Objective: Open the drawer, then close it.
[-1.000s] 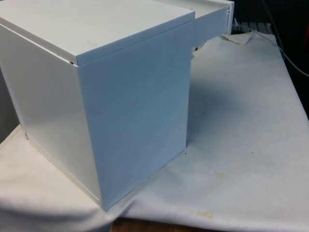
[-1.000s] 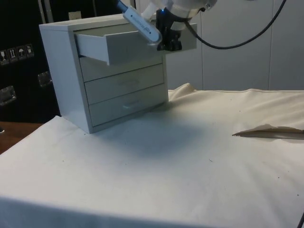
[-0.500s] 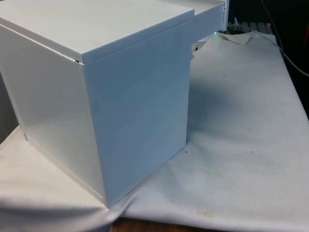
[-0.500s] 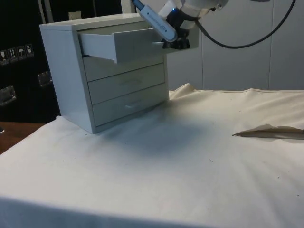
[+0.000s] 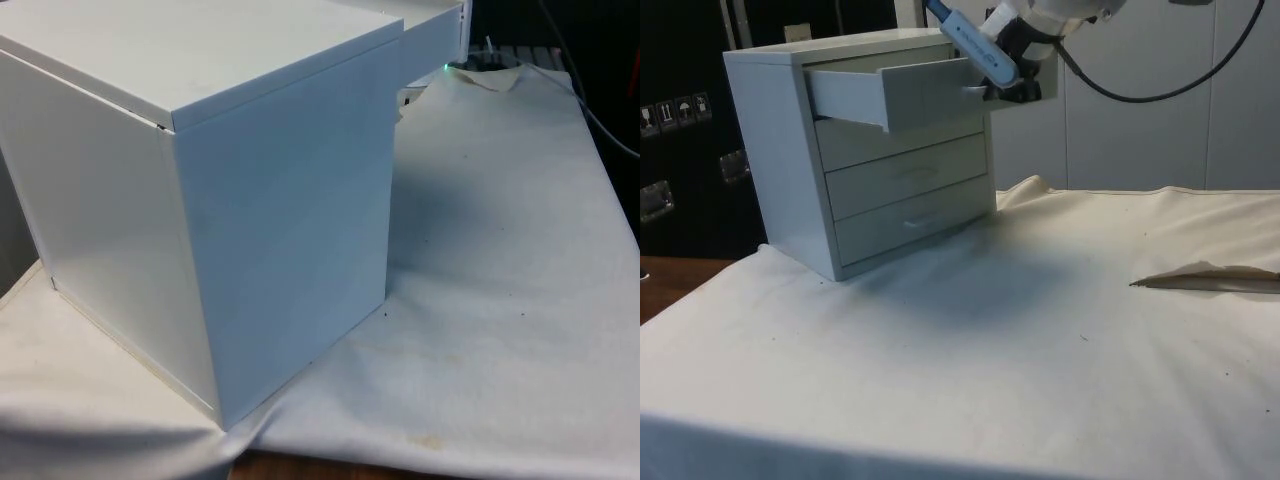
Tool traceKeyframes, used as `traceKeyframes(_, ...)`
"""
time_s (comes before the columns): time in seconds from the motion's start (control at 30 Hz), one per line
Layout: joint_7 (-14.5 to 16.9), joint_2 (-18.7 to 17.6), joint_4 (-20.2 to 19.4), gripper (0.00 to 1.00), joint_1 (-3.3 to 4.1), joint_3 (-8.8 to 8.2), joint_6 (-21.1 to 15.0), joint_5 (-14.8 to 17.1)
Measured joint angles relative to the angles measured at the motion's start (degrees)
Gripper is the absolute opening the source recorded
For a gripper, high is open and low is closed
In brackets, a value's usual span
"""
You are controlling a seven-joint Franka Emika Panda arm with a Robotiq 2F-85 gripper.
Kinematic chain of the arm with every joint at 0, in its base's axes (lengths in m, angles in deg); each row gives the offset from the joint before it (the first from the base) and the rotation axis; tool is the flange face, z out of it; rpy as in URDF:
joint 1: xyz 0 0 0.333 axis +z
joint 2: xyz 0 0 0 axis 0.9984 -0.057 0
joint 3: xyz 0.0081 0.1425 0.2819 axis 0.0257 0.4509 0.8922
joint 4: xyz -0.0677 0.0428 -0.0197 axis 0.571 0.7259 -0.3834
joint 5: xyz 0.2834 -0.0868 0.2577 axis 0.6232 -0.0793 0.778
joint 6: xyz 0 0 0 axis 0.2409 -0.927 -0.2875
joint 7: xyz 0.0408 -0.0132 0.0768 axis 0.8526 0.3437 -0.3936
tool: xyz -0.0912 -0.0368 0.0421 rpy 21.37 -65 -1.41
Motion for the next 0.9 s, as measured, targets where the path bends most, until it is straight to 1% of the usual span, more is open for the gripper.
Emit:
traceKeyframes(0.07,-0.1,0.0,0.0,0.12,0.0,0.0,0.1,0.0)
traceKeyframes(0.1,-0.1,-0.1,-0.1,0.12,0.0,0.0,0.1,0.0)
traceKeyframes(0.17,-0.2,-0.1,-0.1,0.22,0.0,0.0,0.1,0.0)
traceKeyframes(0.2,-0.2,-0.1,-0.1,0.29,0.0,0.0,0.1,0.0)
traceKeyframes(0.27,-0.2,-0.1,-0.1,0.4,0.0,0.0,0.1,0.0)
traceKeyframes(0.3,-0.3,-0.1,-0.2,0.5,0.06,0.0,0.1,0.0)
traceKeyframes(0.33,-0.3,-0.1,-0.2,0.55,0.06,0.0,0.1,0.0)
traceKeyframes(0.37,-0.3,-0.1,-0.2,0.55,0.06,0.0,0.1,0.0)
traceKeyframes(0.43,-0.3,-0.1,-0.2,0.64,0.06,0.0,0.1,0.0)
traceKeyframes(0.53,-0.3,-0.1,-0.2,0.8,0.06,0.0,0.1,0.0)
traceKeyframes(0.57,-0.3,0.0,-0.1,0.9,0.06,0.0,0.1,0.0)
traceKeyframes(0.63,-0.3,0.0,-0.1,0.99,0.06,0.0,0.1,0.0)
traceKeyframes(0.8,-0.8,-0.1,-0.4,1.0,0.29,0.17,0.1,0.0)
traceKeyframes(0.87,-1.6,-0.5,-0.7,1.0,0.52,0.4,0.1,0.0)
traceKeyframes(0.9,-2.6,-1.0,-1.0,1.0,0.69,0.69,0.0,0.0)
